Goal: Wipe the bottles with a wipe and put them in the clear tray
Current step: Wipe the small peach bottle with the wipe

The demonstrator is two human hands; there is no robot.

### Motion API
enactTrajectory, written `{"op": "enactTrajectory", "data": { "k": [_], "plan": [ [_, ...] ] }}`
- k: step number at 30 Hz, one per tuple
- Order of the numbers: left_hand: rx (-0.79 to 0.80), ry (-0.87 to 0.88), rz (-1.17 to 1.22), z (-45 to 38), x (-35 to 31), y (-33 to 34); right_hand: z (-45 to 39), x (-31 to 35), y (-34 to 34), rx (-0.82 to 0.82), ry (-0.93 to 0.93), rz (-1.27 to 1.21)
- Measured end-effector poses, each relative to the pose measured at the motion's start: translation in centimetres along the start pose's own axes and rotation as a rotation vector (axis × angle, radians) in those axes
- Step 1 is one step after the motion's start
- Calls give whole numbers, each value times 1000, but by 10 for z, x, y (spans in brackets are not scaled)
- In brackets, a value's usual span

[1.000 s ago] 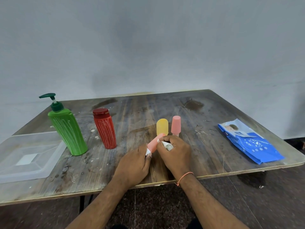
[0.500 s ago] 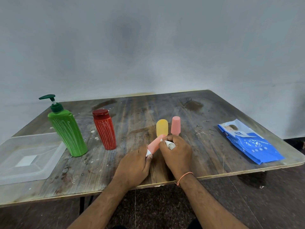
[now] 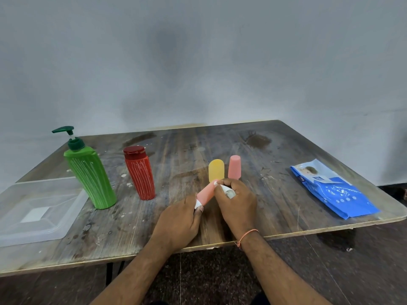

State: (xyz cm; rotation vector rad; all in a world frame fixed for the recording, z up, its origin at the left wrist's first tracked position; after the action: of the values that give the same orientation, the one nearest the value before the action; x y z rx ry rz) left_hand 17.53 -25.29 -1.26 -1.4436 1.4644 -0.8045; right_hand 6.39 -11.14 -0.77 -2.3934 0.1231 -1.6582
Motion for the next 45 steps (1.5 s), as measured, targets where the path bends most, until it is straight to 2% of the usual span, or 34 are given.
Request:
{"op": "enactTrajectory", "data": {
  "k": [9, 14, 20, 25, 30, 36, 45],
  "plan": [
    [-2, 10, -1, 0, 1, 1, -2, -1, -1, -38, 50, 0],
    [3, 5, -4, 0, 0, 1, 0, 0, -1, 9, 56, -59],
    [4, 5, 0, 0, -1, -1, -4, -1, -2, -43, 82, -18],
    [-3, 5, 13, 0, 0, -1, -3, -1, -1, 15, 55, -97],
    [8, 8, 10, 0, 0, -1, -6, -4, -1, -18, 123, -41],
    [10, -1, 15, 0, -1, -1, -5, -3, -1, 0, 68, -92],
    [16, -6, 14, 0, -1, 0, -7, -5, -1, -34, 107, -75]
  ]
}}
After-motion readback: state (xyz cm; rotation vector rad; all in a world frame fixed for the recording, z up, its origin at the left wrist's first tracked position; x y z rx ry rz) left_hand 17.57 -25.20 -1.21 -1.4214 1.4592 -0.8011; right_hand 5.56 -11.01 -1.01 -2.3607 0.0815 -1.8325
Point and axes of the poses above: each hand's wrist, its own z-axis away from the middle knuckle, its own y-axis out of the palm, x = y × z, the point moved 2 cm from there along -z, towards the middle knuckle, and after that the axes turned 8 degrees about y, right-handed, at the moved point
